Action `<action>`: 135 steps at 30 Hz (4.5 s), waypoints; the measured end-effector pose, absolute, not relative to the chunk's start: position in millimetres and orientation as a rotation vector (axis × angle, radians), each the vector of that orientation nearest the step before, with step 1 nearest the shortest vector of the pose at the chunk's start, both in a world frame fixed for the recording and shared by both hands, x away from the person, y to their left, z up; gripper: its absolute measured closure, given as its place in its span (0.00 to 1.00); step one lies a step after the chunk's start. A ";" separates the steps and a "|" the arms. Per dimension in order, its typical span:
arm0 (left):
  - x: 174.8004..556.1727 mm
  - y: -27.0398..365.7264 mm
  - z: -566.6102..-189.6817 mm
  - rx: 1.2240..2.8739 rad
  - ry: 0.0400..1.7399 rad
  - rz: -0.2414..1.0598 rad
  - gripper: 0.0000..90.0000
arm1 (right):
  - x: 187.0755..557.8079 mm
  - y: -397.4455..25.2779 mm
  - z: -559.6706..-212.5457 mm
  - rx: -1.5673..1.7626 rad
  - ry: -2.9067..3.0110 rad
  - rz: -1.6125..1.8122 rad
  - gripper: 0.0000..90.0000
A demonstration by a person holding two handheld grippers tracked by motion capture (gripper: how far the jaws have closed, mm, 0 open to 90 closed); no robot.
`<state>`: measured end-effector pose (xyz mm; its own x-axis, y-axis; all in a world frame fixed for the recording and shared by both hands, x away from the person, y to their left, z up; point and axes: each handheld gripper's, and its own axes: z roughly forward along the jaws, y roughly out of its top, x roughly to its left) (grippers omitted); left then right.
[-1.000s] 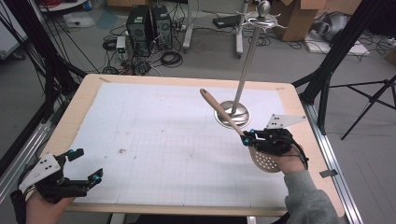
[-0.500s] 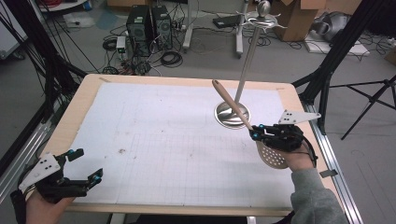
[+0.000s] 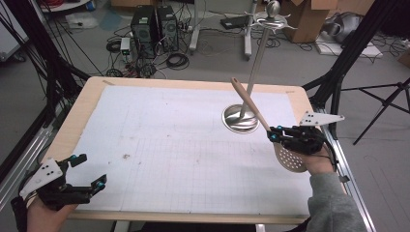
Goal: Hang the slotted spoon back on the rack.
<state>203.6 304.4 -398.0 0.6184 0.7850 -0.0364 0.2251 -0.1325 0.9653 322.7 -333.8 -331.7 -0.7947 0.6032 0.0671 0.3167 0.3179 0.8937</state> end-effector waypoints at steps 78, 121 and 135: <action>202.0 307.5 -397.0 1.658 0.840 0.610 0.02 | 314.7 -395.1 -264.2 0.997 1.908 1.491 0.87; 197.0 315.4 -389.3 1.613 0.839 0.639 0.02 | 328.2 -399.1 -256.2 1.068 1.892 1.538 0.87; 196.9 307.0 -387.1 1.638 0.817 0.642 0.02 | 334.5 -394.9 -260.6 1.071 1.922 1.554 0.87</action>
<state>196.9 307.0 -387.1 0.6099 0.7924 -0.0127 0.1750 -0.1190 0.9773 334.5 -394.9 -260.6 -0.6010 0.7891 0.1270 0.2894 0.0668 0.9549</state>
